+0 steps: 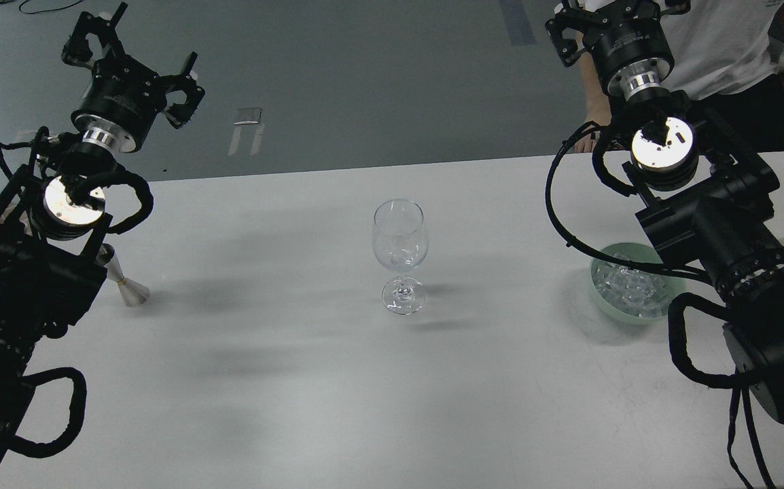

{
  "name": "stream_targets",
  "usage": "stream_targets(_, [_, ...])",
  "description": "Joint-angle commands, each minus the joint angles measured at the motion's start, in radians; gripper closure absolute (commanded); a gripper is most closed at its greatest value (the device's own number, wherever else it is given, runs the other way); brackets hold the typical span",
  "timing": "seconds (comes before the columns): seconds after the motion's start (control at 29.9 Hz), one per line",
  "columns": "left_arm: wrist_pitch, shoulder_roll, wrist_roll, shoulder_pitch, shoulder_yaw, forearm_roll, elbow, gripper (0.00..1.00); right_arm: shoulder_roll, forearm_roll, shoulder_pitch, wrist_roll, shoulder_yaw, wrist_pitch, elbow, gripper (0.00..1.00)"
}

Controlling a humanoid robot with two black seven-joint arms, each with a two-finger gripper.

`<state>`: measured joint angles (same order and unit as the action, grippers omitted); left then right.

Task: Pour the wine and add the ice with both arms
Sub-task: 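Move the left gripper down toward the metal jigger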

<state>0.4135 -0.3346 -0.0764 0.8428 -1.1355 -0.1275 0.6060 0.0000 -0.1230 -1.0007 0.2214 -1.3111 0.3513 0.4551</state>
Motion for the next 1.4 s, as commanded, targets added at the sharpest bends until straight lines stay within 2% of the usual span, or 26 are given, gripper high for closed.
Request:
stream_targets(0.0, [-0.007,0.002,-0.002,0.004,0.0,0.0,0.0,0.02,0.0,0.0,0.001,0.001,0.0,0.001,0.005,0.0])
stream_targets(0.47, [-0.016,-0.006,-0.008,0.012,-0.003,-0.004,-0.009,0.02,0.0,-0.001,0.001,-0.004,0.004,0.011,0.0,0.0])
stream_targets(0.53, [-0.016,-0.007,-0.064,0.016,-0.001,-0.014,-0.009,0.02,0.0,-0.004,0.004,-0.002,0.013,0.014,0.014,0.0])
stream_targets(0.6, [-0.013,-0.012,-0.179,0.016,0.0,-0.012,-0.009,0.02,0.0,-0.004,0.002,-0.004,0.015,0.015,0.013,0.0])
stream_targets(0.67, [-0.002,-0.014,-0.207,0.016,0.003,-0.012,-0.009,0.02,0.0,-0.004,0.002,-0.004,0.015,0.015,0.011,0.0])
stream_targets(0.94, [-0.007,0.002,-0.204,0.012,0.006,-0.012,-0.009,0.01,0.0,-0.004,0.002,-0.004,0.013,0.014,0.014,0.0])
stream_targets(1.04, [0.019,-0.006,-0.201,0.007,0.009,-0.017,0.004,0.01,0.0,-0.004,0.016,-0.004,0.016,0.015,0.051,0.0])
stream_targets(1.1, [0.045,-0.004,-0.187,0.012,0.034,-0.017,0.006,0.01,0.0,-0.003,0.033,-0.004,0.016,0.015,0.074,0.0])
stream_targets(1.37, [0.06,-0.02,-0.128,0.007,0.051,-0.018,0.014,0.02,0.0,-0.009,0.054,-0.002,0.018,0.014,0.096,0.0])
